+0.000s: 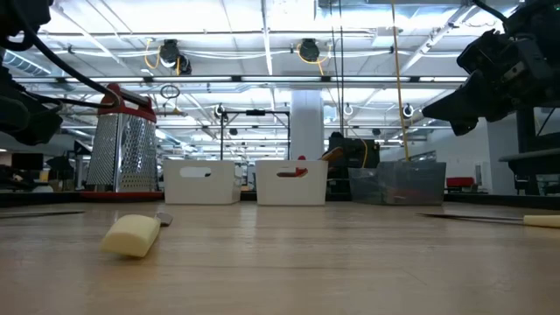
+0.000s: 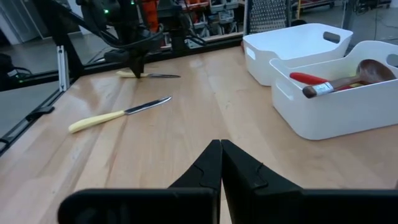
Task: Pick & Place Kitchen Items
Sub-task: Put the yellow table knife into the left white bin
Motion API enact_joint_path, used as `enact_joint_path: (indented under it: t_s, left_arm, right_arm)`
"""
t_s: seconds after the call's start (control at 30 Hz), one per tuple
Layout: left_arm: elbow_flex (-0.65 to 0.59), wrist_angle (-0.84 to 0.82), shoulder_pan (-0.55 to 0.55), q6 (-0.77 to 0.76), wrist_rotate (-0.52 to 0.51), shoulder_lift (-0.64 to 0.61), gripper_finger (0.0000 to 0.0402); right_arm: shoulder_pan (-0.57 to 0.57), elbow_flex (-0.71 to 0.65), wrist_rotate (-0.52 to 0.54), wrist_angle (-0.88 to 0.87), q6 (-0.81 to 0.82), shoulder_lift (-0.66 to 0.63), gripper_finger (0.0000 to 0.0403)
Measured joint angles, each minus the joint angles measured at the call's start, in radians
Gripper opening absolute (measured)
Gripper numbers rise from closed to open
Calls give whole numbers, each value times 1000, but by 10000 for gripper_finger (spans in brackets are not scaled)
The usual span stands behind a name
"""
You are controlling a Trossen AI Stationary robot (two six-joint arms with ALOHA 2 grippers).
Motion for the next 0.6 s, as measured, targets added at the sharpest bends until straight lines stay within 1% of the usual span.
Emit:
enact_joint_path:
  t_s: [0.6]
  left_arm:
    - [6, -9, -11, -2, -50, -30, 27]
  right_arm:
    - [0, 0, -3, 0, 0, 0, 0]
